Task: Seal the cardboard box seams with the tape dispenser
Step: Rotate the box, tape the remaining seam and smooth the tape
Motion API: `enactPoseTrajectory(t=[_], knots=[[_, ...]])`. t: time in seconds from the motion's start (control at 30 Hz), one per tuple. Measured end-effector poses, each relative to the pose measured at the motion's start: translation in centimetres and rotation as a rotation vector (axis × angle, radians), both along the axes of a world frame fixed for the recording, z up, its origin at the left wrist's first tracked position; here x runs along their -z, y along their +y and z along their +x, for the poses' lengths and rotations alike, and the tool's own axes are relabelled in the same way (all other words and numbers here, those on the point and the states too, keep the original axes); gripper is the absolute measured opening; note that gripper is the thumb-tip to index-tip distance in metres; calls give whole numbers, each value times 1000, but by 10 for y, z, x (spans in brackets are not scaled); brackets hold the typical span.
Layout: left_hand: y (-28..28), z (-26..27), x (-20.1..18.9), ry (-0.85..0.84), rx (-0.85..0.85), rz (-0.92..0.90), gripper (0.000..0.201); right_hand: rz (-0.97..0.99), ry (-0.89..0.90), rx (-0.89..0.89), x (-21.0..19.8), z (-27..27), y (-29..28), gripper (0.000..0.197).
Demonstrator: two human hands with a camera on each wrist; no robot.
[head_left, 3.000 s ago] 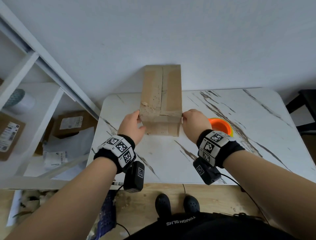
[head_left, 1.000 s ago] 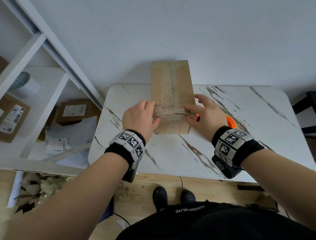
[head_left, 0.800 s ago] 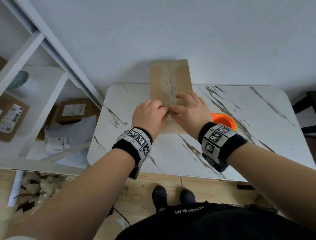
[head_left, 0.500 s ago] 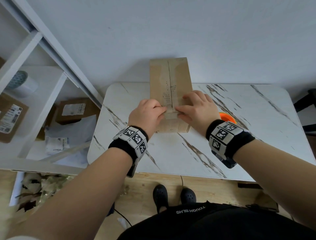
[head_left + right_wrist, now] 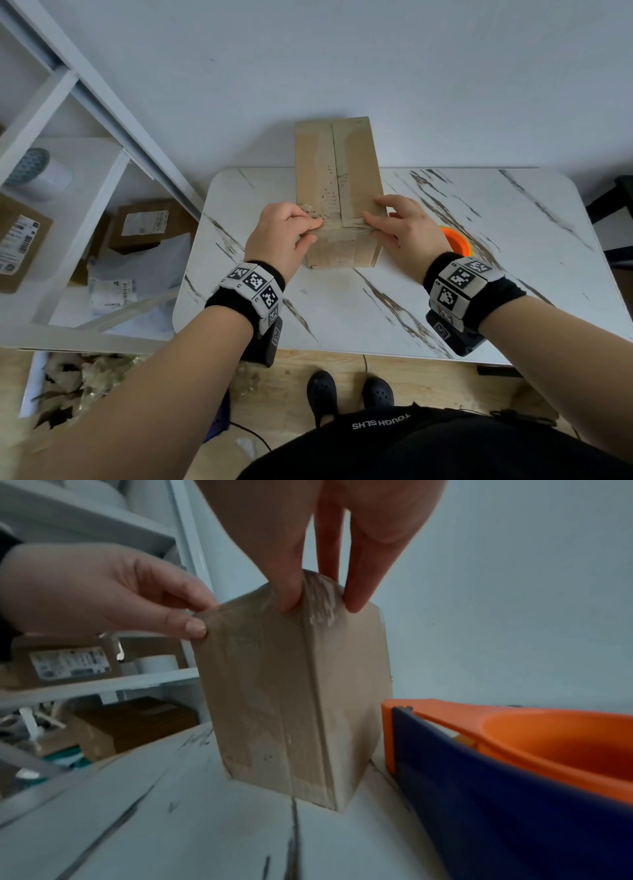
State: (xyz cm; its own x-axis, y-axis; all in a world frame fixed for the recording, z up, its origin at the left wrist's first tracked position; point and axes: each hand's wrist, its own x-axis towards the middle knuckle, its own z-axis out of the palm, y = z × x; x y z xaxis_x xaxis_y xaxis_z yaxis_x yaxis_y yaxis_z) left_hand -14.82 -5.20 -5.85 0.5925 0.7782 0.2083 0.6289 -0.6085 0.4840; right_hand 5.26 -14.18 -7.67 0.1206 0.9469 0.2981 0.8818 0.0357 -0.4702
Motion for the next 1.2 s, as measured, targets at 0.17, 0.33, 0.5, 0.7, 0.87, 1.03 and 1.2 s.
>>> enactPoseTrajectory(t=[0.17, 0.33, 0.5, 0.7, 0.87, 1.03, 1.2], knots=[[-1, 9, -10, 152, -40, -6, 22, -31, 24, 54, -7, -7, 7, 20], [2, 7, -7, 123, -21, -24, 22, -57, 35, 16, -7, -6, 4, 24], [2, 0, -3, 18, 43, 12, 23, -35, 55, -3, -7, -8, 0, 28], [-2, -8, 2, 75, 51, 45, 33, -113, 98, 33, -15, -6, -1, 25], [-2, -13, -5, 46, -22, -101, 34, -219, 91, 55, -23, -9, 3, 28], [1, -10, -11, 80, -27, -104, 29, -216, -72, 7, -33, -24, 5, 22], [-1, -11, -15, 117, -9, -89, 30, -184, -85, -2, -34, -35, 6, 21]])
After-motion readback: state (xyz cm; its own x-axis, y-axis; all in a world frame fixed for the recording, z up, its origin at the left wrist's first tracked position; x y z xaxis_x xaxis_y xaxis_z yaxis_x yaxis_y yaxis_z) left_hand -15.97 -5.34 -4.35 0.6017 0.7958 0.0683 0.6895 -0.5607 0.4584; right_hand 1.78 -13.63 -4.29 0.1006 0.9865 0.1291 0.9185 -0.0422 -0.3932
